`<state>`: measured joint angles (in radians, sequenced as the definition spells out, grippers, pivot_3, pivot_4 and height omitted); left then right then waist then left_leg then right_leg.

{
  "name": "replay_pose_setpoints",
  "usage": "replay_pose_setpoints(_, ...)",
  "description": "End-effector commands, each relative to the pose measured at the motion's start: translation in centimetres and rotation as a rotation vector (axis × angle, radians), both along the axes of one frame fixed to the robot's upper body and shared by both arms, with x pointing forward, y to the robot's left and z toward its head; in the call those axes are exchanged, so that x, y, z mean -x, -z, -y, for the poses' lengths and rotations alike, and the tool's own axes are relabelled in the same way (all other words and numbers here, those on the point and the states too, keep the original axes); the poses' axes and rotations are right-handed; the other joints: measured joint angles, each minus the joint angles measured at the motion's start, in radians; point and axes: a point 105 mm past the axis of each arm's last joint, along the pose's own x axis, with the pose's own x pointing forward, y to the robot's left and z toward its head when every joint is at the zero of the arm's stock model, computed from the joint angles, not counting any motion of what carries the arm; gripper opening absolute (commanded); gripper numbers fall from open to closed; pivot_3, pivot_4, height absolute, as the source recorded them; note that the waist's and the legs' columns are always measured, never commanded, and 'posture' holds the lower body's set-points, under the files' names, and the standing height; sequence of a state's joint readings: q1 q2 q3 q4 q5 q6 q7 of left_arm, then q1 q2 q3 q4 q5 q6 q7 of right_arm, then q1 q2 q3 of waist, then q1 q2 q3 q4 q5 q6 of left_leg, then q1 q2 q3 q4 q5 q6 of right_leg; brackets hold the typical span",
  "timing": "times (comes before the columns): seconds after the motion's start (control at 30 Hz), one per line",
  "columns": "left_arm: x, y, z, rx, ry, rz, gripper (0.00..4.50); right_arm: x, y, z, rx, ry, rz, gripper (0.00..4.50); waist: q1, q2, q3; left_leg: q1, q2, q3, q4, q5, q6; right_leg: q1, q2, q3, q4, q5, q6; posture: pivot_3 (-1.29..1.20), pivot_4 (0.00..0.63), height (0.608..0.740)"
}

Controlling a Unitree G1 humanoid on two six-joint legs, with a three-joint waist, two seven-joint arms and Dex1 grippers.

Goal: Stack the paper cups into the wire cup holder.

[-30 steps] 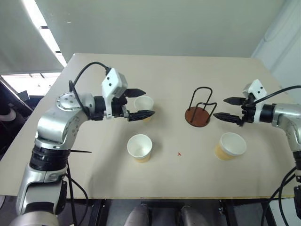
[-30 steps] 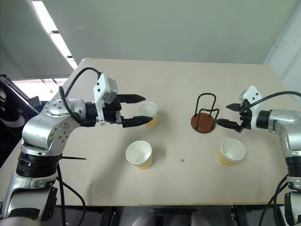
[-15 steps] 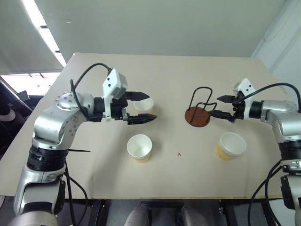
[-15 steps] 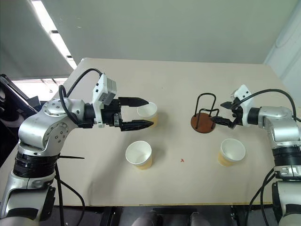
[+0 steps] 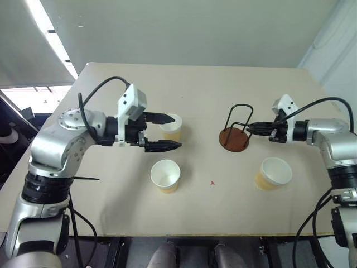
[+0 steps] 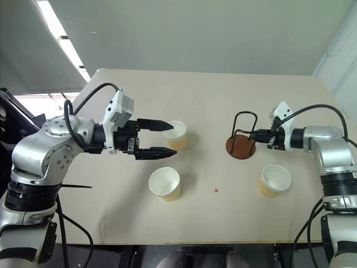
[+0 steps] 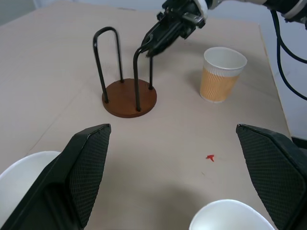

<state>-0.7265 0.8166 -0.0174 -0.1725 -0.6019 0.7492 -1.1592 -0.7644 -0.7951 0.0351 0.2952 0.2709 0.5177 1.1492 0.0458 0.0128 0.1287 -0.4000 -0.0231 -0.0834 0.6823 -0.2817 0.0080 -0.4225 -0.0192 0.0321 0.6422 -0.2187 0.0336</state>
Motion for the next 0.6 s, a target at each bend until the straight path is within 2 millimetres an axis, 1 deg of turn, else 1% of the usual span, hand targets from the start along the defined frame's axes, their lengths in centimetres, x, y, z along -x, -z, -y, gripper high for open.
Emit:
replay_pose_setpoints(0.03, 0.7, -1.1, 0.0, -0.021, 0.047, 0.020, 4.50, 1.4, -2.4, -0.3, -0.007, -0.051, 0.060, 0.04, 0.000, 0.000, 0.000, 0.000, 0.000, 0.000, 0.000, 0.000, 0.000, 0.000, 0.000, 0.000, 0.000, 0.000, 0.000, 0.00, 0.150, 0.740)
replay_pose_setpoints(0.2, 1.3, -1.1, 0.0, -0.066, 0.102, 0.003, 4.50, 4.1, -3.5, -1.9, 0.007, -0.137, 0.069, 0.04, 0.000, 0.000, 0.000, 0.000, 0.000, 0.000, -0.001, 0.000, 0.000, 0.000, 0.000, 0.000, -0.001, 0.000, 0.000, 0.00, 0.150, 0.740)
replay_pose_setpoints(0.33, 1.7, -1.5, 0.1, -0.090, 0.143, 0.007, 4.50, 6.7, -3.6, -3.7, 0.033, -0.211, 0.075, 0.04, -0.002, 0.000, 0.000, -0.001, 0.000, 0.000, -0.001, 0.000, 0.000, 0.000, 0.000, 0.000, -0.002, 0.000, 0.000, 0.00, 0.150, 0.740)
replay_pose_setpoints(0.43, 2.2, -1.7, 0.3, -0.106, 0.182, 0.006, 4.50, 8.4, -4.0, -5.3, 0.019, -0.261, 0.089, 0.04, -0.005, 0.000, 0.000, -0.001, 0.000, 0.000, 0.000, 0.000, 0.000, 0.000, 0.000, 0.000, -0.006, 0.000, 0.000, 0.00, 0.150, 0.740)
replay_pose_setpoints(0.53, 2.6, -1.6, 0.6, -0.123, 0.221, 0.002, 4.50, 9.7, -4.3, -6.8, -0.003, -0.304, 0.094, 0.04, -0.007, 0.000, 0.000, -0.001, 0.000, 0.000, 0.000, 0.000, 0.000, 0.000, 0.000, 0.000, -0.006, 0.000, 0.000, 0.00, 0.150, 0.740)
replay_pose_setpoints(0.6, 2.9, -1.5, 0.9, -0.134, 0.247, 0.000, 4.50, 10.2, -4.1, -7.4, 0.009, -0.320, 0.094, 0.04, -0.008, 0.000, 0.000, -0.001, 0.000, 0.000, 0.000, 0.000, 0.000, 0.000, 0.000, 0.000, -0.006, 0.000, 0.000, 0.00, 0.150, 0.740)
